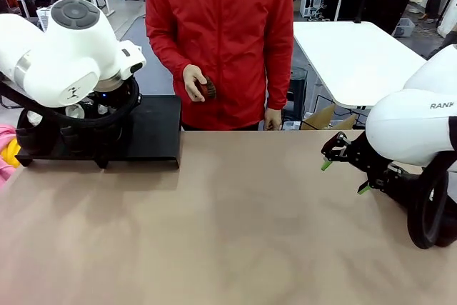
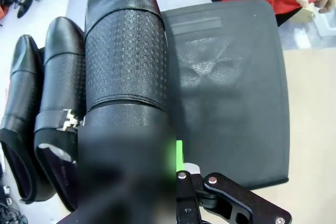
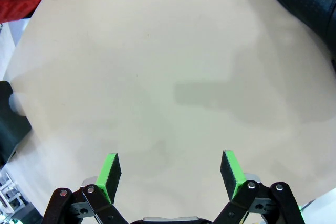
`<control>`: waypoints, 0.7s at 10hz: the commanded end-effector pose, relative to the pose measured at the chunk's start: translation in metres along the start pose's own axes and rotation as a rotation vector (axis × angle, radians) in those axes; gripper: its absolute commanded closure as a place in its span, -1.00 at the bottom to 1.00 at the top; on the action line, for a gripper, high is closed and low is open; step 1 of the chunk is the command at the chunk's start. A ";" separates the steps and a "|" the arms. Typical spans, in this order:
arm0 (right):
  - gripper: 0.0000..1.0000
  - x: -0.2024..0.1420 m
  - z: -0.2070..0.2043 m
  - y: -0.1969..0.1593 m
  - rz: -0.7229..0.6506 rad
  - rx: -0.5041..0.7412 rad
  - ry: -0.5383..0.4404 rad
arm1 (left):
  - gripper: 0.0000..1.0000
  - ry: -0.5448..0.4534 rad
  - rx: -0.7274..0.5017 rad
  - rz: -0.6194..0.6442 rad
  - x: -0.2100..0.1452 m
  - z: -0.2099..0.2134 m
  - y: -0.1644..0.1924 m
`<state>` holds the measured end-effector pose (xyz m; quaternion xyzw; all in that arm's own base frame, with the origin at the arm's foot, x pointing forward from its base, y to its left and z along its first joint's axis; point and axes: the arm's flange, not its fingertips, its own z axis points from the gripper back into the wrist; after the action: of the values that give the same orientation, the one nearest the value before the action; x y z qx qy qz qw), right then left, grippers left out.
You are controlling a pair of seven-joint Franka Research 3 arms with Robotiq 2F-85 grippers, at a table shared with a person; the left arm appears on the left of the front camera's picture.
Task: Organize the shoes by placing them on the stand.
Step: Place the Shoe from the middle of the table onto the Shoes Stand.
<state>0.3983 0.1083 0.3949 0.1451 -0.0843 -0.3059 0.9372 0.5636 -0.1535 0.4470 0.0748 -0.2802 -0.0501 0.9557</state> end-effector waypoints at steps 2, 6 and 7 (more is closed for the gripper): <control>-1.00 -0.001 0.000 0.001 0.003 0.000 -0.001 | 1.00 -0.024 0.014 0.027 0.006 -0.005 -0.015; -1.00 -0.001 0.000 0.001 0.003 0.000 -0.001 | 1.00 -0.009 0.027 0.046 0.004 -0.012 -0.016; -1.00 -0.001 0.000 0.001 0.003 0.000 -0.001 | 1.00 -0.001 0.031 0.052 0.002 -0.015 -0.015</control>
<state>0.3983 0.1083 0.3949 0.1451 -0.0843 -0.3059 0.9372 0.5697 -0.1636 0.4326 0.0669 -0.2715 -0.0320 0.9596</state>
